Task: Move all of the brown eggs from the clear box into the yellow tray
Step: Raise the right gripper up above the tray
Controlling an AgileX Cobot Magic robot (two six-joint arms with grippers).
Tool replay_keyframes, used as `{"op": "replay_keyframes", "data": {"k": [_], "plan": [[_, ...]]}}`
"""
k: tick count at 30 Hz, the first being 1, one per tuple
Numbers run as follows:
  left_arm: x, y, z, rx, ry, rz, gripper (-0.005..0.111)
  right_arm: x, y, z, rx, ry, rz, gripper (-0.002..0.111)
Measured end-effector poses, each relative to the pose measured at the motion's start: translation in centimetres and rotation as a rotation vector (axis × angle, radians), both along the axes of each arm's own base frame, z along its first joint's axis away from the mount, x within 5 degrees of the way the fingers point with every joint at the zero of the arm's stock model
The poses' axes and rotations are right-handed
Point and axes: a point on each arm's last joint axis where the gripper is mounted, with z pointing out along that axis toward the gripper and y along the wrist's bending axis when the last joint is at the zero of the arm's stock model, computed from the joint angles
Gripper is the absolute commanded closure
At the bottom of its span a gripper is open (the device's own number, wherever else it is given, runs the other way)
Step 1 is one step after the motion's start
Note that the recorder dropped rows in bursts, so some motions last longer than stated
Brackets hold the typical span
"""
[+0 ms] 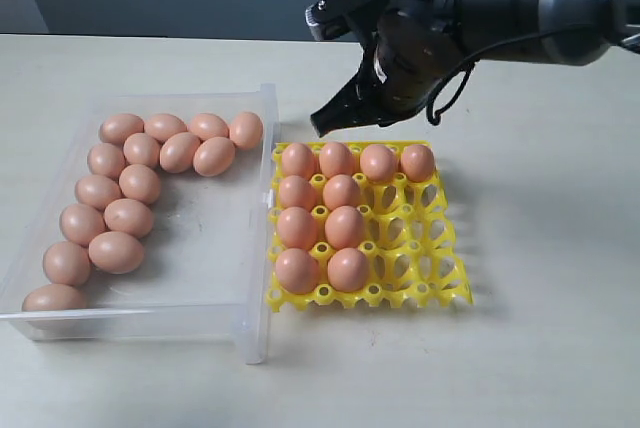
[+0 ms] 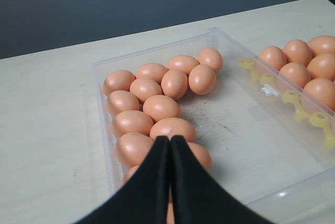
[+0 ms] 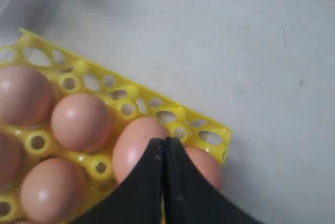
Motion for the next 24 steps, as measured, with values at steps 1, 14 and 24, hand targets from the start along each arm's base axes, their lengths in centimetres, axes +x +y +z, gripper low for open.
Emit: {"op": "replay_keyframes", "data": {"k": [1, 14, 24], "plan": [[0.0, 0.0, 0.0, 0.000, 0.000, 0.000, 0.106, -0.2, 0.1, 0.5, 0.019, 0.003, 0.019, 0.109], [0.0, 0.0, 0.0, 0.000, 0.000, 0.000, 0.106, -1.3, -2.2, 4.2, 0.302, 0.033, 0.101, 0.109], [0.0, 0.0, 0.0, 0.000, 0.000, 0.000, 0.106, -1.2, -6.0, 5.3, 0.312, 0.008, 0.009, 0.109]]}}
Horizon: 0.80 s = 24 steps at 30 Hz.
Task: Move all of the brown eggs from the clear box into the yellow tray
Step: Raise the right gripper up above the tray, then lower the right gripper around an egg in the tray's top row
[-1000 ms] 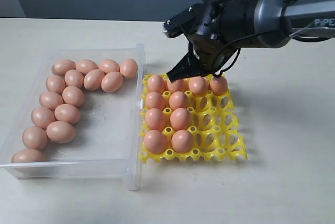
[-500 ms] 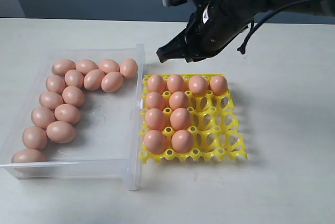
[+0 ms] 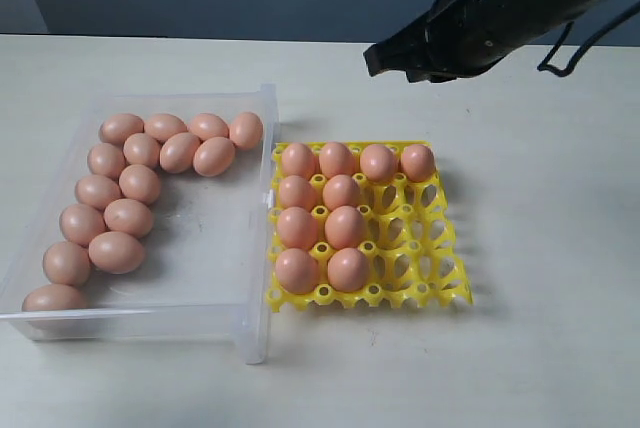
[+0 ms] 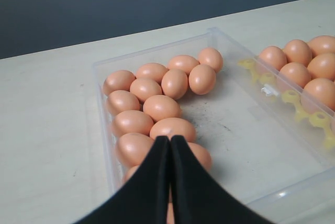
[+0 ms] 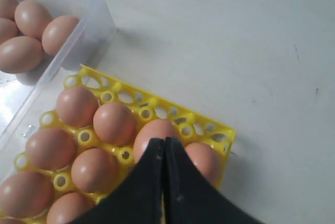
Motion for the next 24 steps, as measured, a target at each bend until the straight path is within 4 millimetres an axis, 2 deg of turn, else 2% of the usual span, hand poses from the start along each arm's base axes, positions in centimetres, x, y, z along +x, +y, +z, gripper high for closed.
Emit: {"op": "replay_keyframes", "data": {"k": [7, 11, 13, 15, 18, 19, 21, 24], "plan": [[0.0, 0.0, 0.0, 0.000, 0.000, 0.000, 0.106, -0.5, 2.1, 0.1, 0.037, -0.077, 0.013, 0.109], [0.0, 0.0, 0.0, 0.000, 0.000, 0.000, 0.106, -0.1, 2.9, -2.2, -0.002, -0.007, 0.026, 0.109], [0.0, 0.0, 0.0, 0.000, 0.000, 0.000, 0.106, 0.4, 3.3, -4.5, -0.035, 0.050, 0.026, 0.102], [0.0, 0.0, 0.0, 0.000, 0.000, 0.000, 0.106, 0.8, 3.5, -6.5, -0.064, 0.101, 0.025, 0.088], [0.0, 0.0, 0.0, 0.000, 0.000, 0.000, 0.106, 0.9, 3.8, -8.1, -0.081, 0.145, 0.025, 0.060], [0.0, 0.0, 0.0, 0.000, 0.000, 0.000, 0.106, 0.9, 3.9, -8.3, -0.081, 0.150, 0.026, 0.055], [0.0, 0.0, 0.0, 0.000, 0.000, 0.000, 0.106, 0.9, 3.9, -8.4, -0.084, 0.154, 0.026, 0.053], [0.0, 0.0, 0.0, 0.000, 0.000, 0.000, 0.106, 0.9, 3.9, -8.4, -0.079, 0.146, 0.026, 0.061]]}}
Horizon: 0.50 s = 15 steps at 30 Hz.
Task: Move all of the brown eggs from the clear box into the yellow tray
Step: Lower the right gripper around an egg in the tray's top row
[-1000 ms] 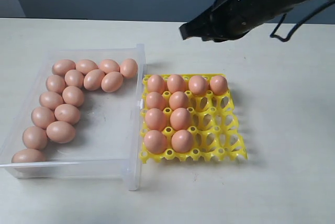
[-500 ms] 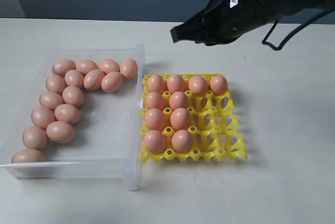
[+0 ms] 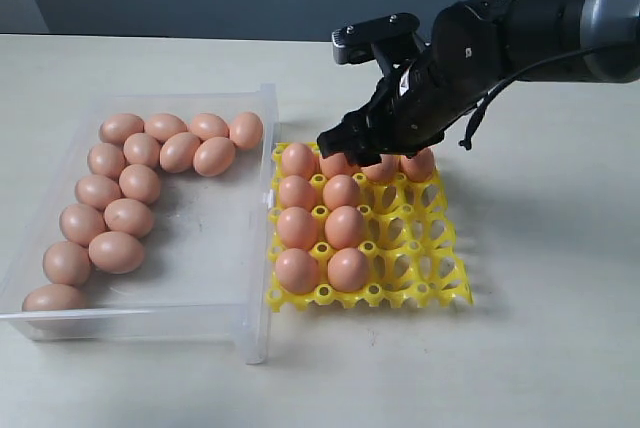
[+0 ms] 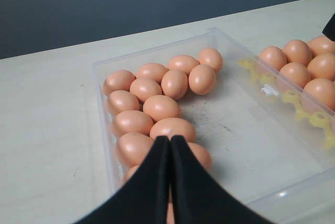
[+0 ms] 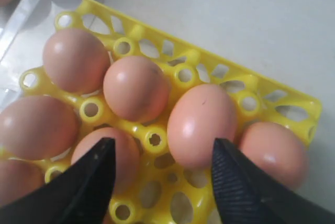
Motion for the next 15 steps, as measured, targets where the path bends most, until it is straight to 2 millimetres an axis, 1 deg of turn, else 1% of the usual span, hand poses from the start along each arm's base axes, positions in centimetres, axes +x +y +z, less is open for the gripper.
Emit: {"op": "replay_keyframes", "data": {"k": [4, 6, 9, 13, 15], "plan": [[0.00, 0.00, 0.00, 0.000, 0.000, 0.000, 0.106, 0.18, 0.11, 0.12, 0.014, -0.023, 0.000, 0.077], [0.00, 0.00, 0.00, 0.000, 0.000, 0.000, 0.106, 0.29, 0.17, 0.20, 0.022, -0.037, 0.000, 0.080], [0.00, 0.00, 0.00, 0.000, 0.000, 0.000, 0.106, 0.45, 0.17, 0.29, 0.017, -0.061, 0.010, 0.075], [0.00, 0.00, 0.00, 0.000, 0.000, 0.000, 0.106, 0.58, 0.17, 0.36, 0.011, -0.082, 0.021, 0.059], [0.00, 0.00, 0.00, 0.000, 0.000, 0.000, 0.106, 0.66, 0.21, 0.42, 0.015, -0.093, 0.023, 0.057]]}}
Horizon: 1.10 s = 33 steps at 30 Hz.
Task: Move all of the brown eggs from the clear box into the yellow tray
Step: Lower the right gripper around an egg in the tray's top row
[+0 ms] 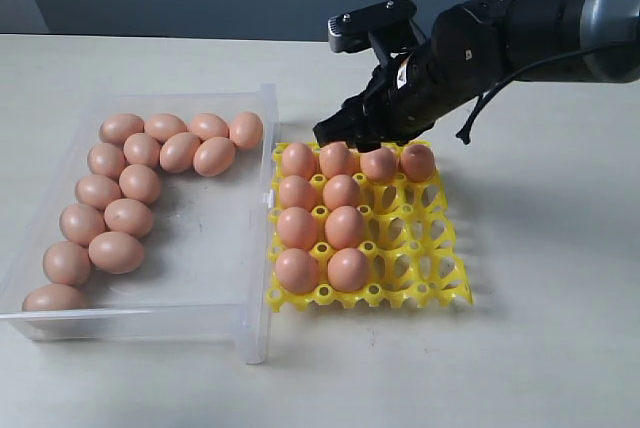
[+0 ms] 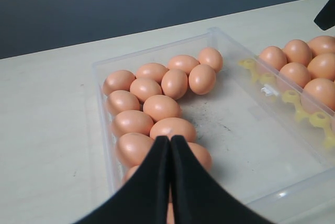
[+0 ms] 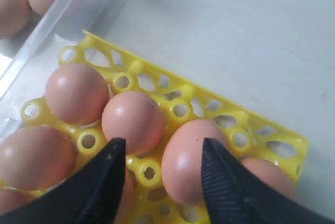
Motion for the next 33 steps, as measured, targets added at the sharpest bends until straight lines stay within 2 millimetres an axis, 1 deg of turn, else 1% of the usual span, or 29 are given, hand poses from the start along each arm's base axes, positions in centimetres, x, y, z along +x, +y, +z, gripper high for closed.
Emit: {"op": "replay_keyframes", "data": {"k": [5, 7, 8, 12, 17, 27, 29, 30, 33], "plan": [[0.0, 0.0, 0.0, 0.000, 0.000, 0.000, 0.106, 0.0, 0.0, 0.0, -0.001, -0.006, 0.002, 0.057], [0.0, 0.0, 0.0, 0.000, 0.000, 0.000, 0.106, 0.2, 0.1, -0.6, -0.010, 0.006, 0.003, 0.057], [0.0, 0.0, 0.0, 0.000, 0.000, 0.000, 0.106, 0.3, 0.1, -1.4, -0.021, 0.024, 0.003, 0.057], [0.0, 0.0, 0.0, 0.000, 0.000, 0.000, 0.106, 0.4, 0.2, -2.6, -0.042, 0.044, 0.008, 0.057], [0.0, 0.0, 0.0, 0.000, 0.000, 0.000, 0.106, 0.5, 0.0, -3.0, -0.087, 0.035, 0.038, 0.057], [0.0, 0.0, 0.0, 0.000, 0.000, 0.000, 0.106, 0.5, 0.0, -3.3, -0.099, 0.043, 0.040, 0.057], [0.0, 0.0, 0.0, 0.000, 0.000, 0.000, 0.106, 0.6, 0.0, -3.7, -0.108, 0.050, 0.043, 0.057], [0.0, 0.0, 0.0, 0.000, 0.000, 0.000, 0.106, 0.7, 0.0, -4.4, -0.119, 0.062, 0.047, 0.057], [0.0, 0.0, 0.0, 0.000, 0.000, 0.000, 0.106, 0.8, 0.0, -4.7, -0.116, 0.063, 0.040, 0.057]]}}
